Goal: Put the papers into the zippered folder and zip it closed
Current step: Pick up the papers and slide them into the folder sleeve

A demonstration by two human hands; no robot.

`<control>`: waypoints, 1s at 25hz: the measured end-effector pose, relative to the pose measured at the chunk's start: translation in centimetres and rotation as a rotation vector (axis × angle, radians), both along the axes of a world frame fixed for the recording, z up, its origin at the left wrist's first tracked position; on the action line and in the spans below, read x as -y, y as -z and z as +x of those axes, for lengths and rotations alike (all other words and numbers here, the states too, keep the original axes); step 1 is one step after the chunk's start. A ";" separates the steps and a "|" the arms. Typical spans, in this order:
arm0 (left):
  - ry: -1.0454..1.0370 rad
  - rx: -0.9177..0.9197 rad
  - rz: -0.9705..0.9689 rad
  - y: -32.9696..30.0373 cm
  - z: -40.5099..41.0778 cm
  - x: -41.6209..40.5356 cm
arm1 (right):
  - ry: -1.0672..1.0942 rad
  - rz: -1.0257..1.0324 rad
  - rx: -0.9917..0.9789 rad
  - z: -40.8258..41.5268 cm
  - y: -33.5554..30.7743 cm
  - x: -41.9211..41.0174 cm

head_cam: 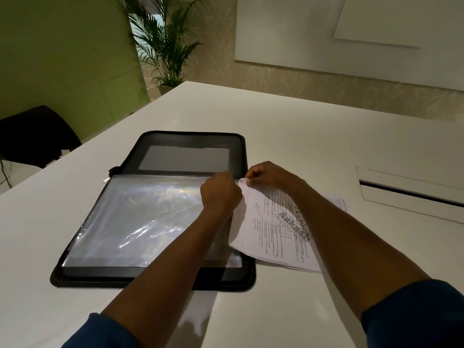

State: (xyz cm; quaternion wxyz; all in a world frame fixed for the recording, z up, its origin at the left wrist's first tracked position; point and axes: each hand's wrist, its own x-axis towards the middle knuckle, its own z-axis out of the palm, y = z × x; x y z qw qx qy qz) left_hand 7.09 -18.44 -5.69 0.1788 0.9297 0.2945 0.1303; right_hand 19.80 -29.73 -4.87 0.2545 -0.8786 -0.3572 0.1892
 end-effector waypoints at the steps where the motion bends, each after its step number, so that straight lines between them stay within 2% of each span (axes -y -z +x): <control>1: 0.028 -0.013 0.046 -0.3 0.1 -0.1 | -0.001 0.011 0.002 0.0 0.0 0.1; 5: 0.108 -0.027 0.119 -1.0 0.3 -0.4 | -0.017 0.027 -0.006 -0.3 -0.1 0.1; 12: 0.046 0.167 -0.206 -0.4 0.1 -1.0 | -0.062 0.044 0.000 -0.9 -0.5 -0.8; 15: 0.061 0.163 -0.167 -0.5 0.2 -1.0 | -0.079 0.058 0.037 -1.4 -0.4 -1.6; 19: 0.096 0.075 -0.107 -0.2 0.1 -1.2 | 0.055 0.138 0.033 -1.6 -0.1 -2.3; 25: 0.101 -0.001 0.013 0.1 0.2 -1.0 | 0.172 0.133 0.078 -1.5 0.1 -2.6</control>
